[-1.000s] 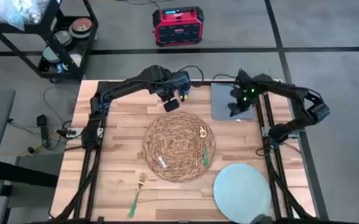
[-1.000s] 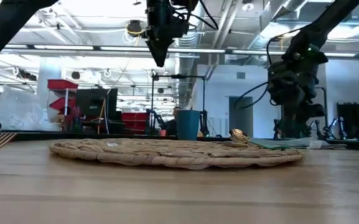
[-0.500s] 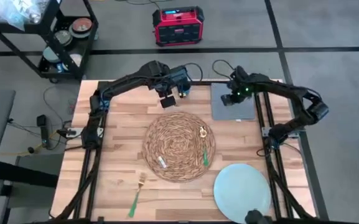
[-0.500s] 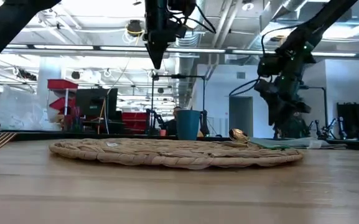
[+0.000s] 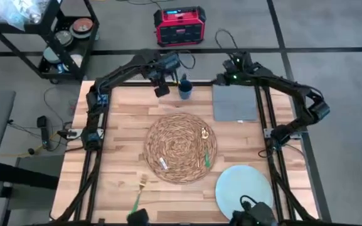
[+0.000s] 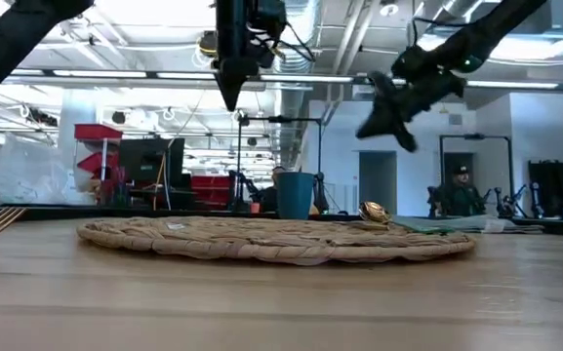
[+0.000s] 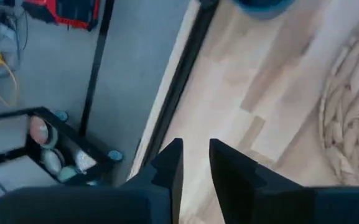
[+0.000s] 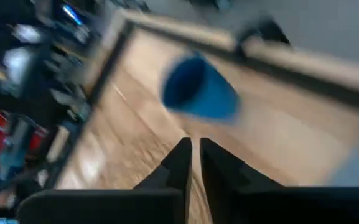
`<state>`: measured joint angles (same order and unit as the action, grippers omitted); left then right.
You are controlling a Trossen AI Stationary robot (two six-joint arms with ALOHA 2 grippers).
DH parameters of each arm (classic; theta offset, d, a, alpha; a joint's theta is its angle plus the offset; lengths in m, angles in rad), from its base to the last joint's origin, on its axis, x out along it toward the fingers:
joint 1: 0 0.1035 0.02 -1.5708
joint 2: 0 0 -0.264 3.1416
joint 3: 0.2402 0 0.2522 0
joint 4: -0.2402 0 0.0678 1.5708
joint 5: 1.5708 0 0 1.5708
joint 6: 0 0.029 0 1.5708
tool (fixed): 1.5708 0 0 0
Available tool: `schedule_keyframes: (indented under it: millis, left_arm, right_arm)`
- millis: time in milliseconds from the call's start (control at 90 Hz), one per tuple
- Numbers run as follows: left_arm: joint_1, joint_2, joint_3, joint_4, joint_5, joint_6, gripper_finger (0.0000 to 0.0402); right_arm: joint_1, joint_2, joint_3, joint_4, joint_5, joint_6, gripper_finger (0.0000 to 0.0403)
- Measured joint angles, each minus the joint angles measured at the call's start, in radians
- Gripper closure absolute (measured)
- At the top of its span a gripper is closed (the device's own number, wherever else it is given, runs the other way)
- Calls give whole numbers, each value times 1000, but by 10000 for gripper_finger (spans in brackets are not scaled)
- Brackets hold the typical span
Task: Set table place
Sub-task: Adjust the blue cup
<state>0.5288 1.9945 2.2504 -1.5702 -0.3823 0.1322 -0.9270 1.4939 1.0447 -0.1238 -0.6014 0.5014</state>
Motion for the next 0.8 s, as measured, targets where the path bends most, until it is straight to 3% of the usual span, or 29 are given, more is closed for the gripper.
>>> schedule_keyframes:
  millis: [67,222,378,533,667,800]
  left_arm:
    - [35,-39,0,-1,70,5,345]
    - [129,-191,-54,2,268,-45,349]
    - [105,-433,-265,1,447,-71,367]
    - [-116,-654,-535,30,507,-191,391]
    - [-394,-791,-789,243,514,-663,401]
    - [-688,-848,-1005,485,499,-1094,401]
  right_arm:
    - [-4,-1,14,-21,-15,2,367]
    - [-34,-1,19,-251,-83,-104,365]
    - [-37,-2,18,-390,-100,-216,367]
    - [-37,-3,19,-392,-105,-223,367]
    - [-38,-3,19,-392,-105,-223,367]
    - [-36,-3,19,-393,-111,-246,367]
